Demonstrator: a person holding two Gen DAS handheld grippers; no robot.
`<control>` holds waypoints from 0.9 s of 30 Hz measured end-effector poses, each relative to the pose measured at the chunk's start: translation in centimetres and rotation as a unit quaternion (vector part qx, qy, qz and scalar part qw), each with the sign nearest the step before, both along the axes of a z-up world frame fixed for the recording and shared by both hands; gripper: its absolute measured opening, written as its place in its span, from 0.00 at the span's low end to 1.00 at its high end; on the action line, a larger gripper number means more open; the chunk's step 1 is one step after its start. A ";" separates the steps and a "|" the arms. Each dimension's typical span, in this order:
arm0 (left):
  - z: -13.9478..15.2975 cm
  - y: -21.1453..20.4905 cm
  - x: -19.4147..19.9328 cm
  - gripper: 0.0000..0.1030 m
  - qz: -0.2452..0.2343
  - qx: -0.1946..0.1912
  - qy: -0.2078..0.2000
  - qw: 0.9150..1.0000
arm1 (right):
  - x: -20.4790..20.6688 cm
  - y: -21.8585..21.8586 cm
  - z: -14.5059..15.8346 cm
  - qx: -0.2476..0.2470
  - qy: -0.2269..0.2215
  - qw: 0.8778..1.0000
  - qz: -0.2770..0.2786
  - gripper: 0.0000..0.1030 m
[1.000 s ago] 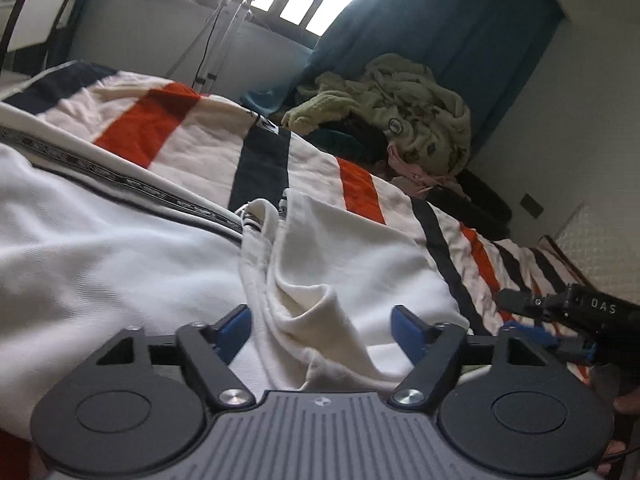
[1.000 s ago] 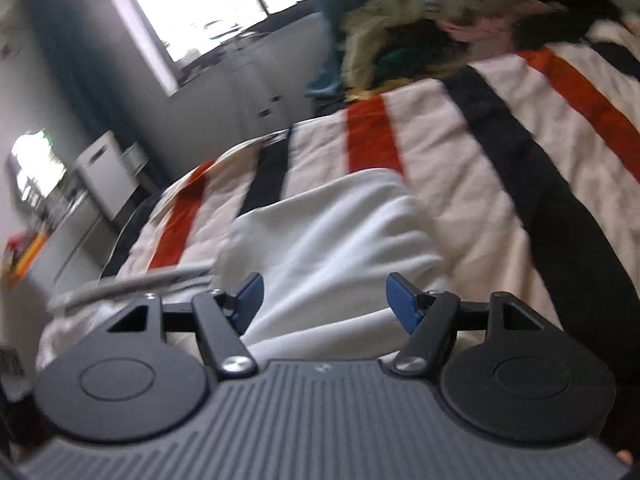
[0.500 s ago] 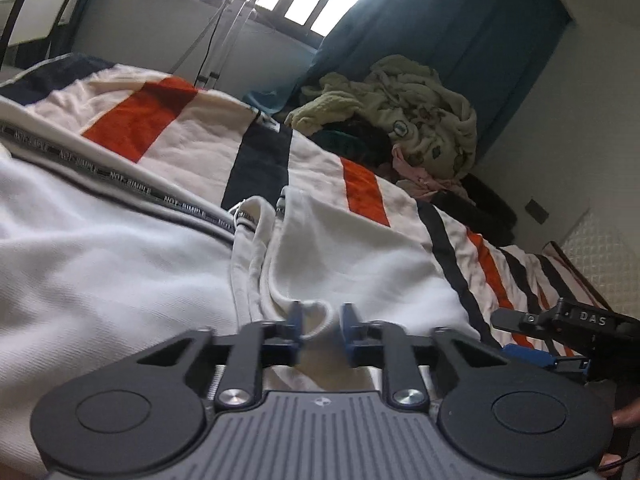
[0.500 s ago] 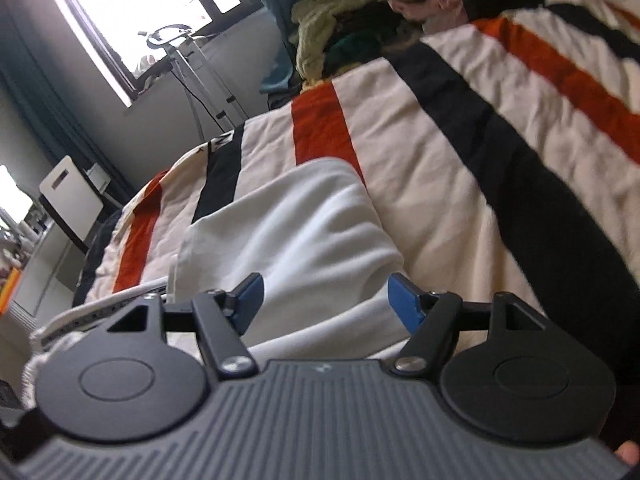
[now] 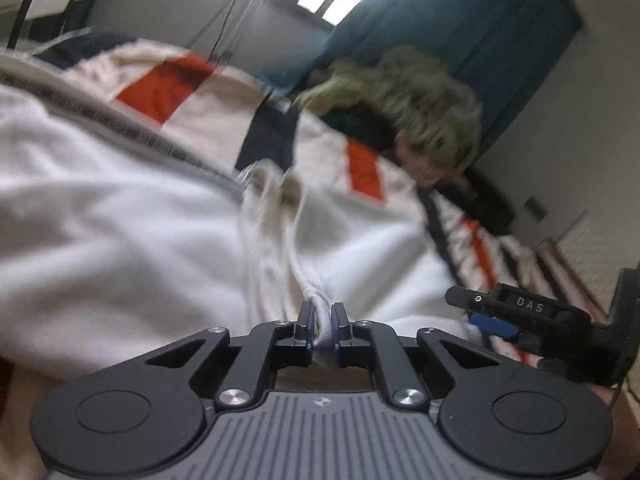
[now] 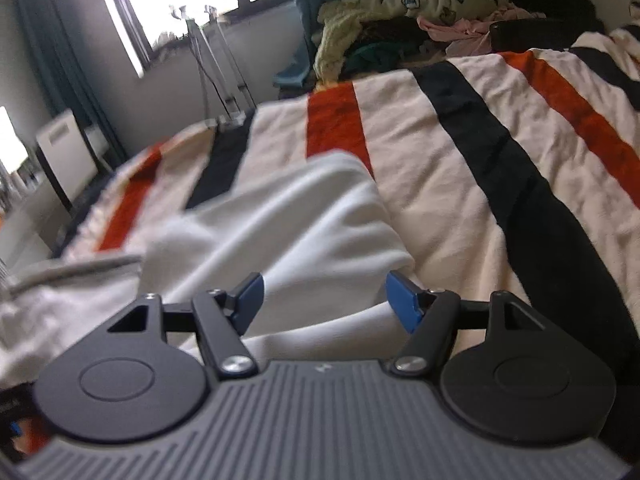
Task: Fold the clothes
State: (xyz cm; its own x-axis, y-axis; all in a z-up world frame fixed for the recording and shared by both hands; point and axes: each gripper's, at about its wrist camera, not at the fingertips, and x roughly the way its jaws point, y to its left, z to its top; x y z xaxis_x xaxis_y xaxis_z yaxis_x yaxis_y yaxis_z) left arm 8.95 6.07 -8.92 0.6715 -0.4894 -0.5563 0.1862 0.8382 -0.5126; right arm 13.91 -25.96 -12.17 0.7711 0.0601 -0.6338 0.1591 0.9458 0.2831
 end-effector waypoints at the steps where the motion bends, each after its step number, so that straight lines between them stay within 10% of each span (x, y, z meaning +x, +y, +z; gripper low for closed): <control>1: -0.2 0.1 0.3 0.10 0.000 -0.004 0.004 1.000 | 0.5 0.3 -0.7 -0.008 0.019 1.000 0.005 0.68; 9: -0.3 0.9 0.7 0.32 0.015 -0.004 -0.001 1.000 | 0.9 0.7 -1.8 -0.008 0.037 0.999 0.004 0.67; 16: 1.9 6.2 -1.6 0.54 0.166 -0.025 -0.023 0.985 | -0.1 0.4 -1.1 0.005 0.033 0.999 0.001 0.67; 20: 3.0 11.5 -4.2 0.80 0.312 -0.032 -0.014 0.950 | -0.8 0.1 -0.8 0.015 0.030 0.999 -0.001 0.67; 27: 1.1 19.0 -7.5 0.97 0.520 -0.104 0.077 0.845 | -0.9 0.3 -0.5 0.015 0.031 0.999 -0.008 0.67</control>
